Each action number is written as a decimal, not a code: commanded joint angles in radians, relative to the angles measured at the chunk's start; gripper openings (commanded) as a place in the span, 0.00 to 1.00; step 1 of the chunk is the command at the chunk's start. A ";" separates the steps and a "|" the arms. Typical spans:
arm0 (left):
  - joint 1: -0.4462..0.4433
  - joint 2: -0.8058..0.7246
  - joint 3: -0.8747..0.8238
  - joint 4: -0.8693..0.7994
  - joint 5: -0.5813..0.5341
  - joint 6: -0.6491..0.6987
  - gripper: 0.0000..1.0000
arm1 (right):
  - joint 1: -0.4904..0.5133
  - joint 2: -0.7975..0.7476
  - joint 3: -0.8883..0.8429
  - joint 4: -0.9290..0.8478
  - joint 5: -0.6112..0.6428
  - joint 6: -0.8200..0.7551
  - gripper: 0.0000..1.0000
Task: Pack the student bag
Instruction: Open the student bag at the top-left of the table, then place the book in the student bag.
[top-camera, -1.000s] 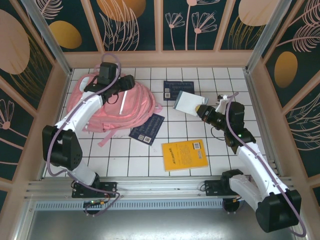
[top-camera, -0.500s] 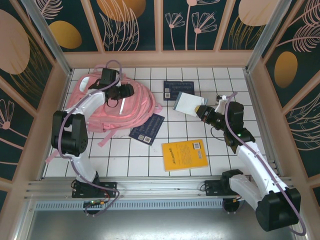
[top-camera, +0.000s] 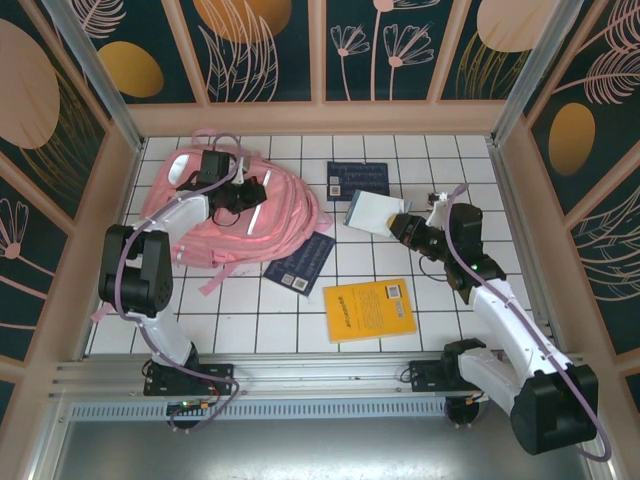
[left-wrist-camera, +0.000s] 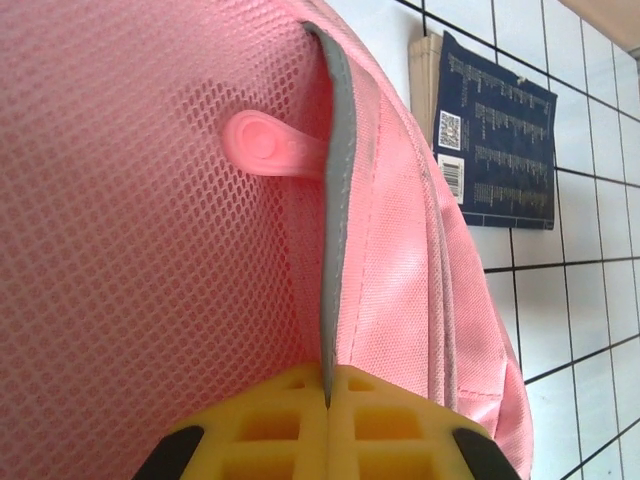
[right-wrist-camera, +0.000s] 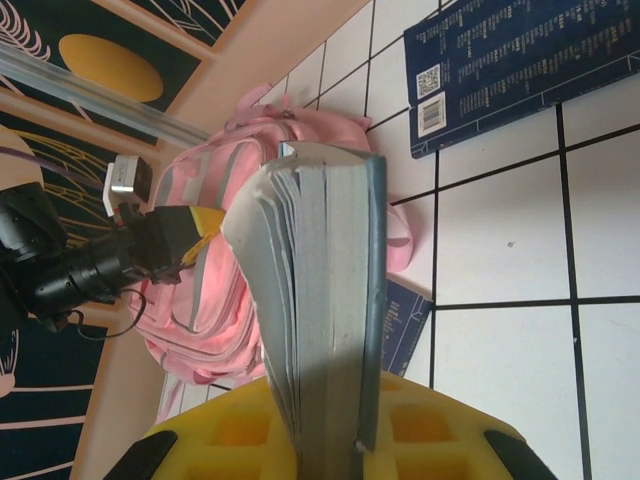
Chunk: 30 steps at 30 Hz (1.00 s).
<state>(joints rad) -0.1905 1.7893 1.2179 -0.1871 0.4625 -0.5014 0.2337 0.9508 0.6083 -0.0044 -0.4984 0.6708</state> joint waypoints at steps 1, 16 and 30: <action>-0.010 0.010 0.026 -0.008 0.037 -0.005 0.00 | 0.006 0.003 0.006 0.062 -0.021 0.005 0.00; 0.061 -0.398 0.129 0.006 0.047 -0.025 0.00 | 0.093 0.187 0.177 0.047 0.000 0.020 0.00; 0.063 -0.478 0.112 0.106 0.175 -0.082 0.00 | 0.308 0.585 0.443 0.229 -0.138 0.177 0.00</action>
<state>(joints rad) -0.1287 1.3800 1.3033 -0.2882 0.5400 -0.5449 0.5045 1.4467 0.9905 0.0986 -0.5568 0.7731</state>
